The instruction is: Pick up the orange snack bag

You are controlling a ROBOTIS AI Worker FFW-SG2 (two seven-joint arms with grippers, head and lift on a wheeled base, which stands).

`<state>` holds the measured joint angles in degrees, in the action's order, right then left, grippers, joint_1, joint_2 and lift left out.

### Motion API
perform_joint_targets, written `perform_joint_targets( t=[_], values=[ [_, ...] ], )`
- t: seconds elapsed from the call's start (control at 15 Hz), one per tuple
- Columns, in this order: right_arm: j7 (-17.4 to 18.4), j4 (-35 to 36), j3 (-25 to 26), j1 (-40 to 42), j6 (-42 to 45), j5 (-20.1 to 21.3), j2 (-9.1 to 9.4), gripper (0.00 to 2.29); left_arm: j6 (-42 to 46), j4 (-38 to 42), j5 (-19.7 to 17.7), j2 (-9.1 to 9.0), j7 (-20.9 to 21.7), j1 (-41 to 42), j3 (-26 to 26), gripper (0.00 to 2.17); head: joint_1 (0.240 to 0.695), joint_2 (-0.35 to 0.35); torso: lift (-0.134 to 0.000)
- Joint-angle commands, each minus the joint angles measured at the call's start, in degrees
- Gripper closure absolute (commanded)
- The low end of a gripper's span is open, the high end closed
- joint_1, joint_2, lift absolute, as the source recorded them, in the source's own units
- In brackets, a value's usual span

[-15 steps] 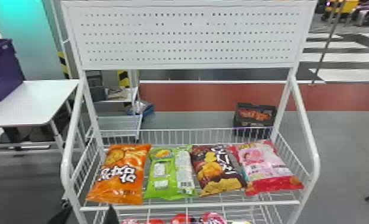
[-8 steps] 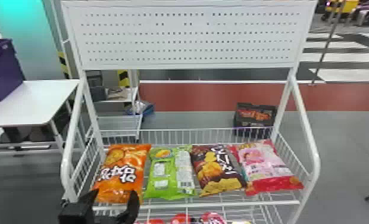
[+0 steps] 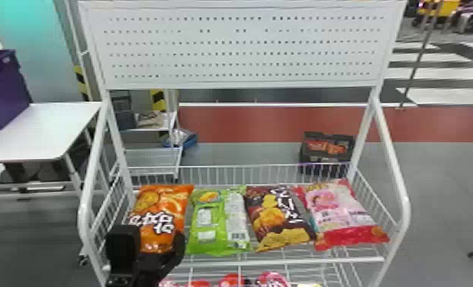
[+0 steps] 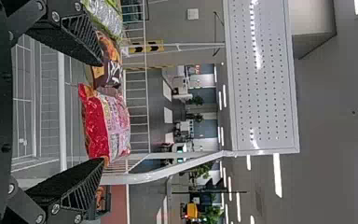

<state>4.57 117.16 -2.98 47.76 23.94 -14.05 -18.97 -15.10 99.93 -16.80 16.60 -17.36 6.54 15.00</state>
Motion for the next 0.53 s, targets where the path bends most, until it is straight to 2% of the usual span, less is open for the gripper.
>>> perform_joint_targets(
  t=[0.0, 0.2, 0.27, 0.47],
  values=[
    [0.0, 0.0, 0.1, 0.1, 0.0, 0.0, -0.01, 0.17, -1.2, -1.7, -0.2, -0.08, 0.2, -1.5, 0.2, 0.12, 0.499, 0.0, 0.0],
    [0.0, 0.2, 0.2, 0.4, 0.4, 0.0, -0.1, 0.17, -2.3, -2.5, -0.2, -0.08, 0.7, -2.4, 0.3, 0.28, 0.499, 0.0, 0.0],
    [0.0, 0.3, 0.3, 0.4, 0.5, 0.0, -0.1, 0.17, -2.3, -2.5, -0.2, -0.08, 0.7, -2.4, 0.2, 0.44, 0.499, 0.0, 0.0],
    [0.0, 0.4, 0.3, 0.5, 0.5, 0.0, -0.19, 0.17, -2.3, -2.5, -0.2, 0.01, 0.7, -2.3, -0.1, 1.39, 0.499, 0.0, 0.0]
  ],
)
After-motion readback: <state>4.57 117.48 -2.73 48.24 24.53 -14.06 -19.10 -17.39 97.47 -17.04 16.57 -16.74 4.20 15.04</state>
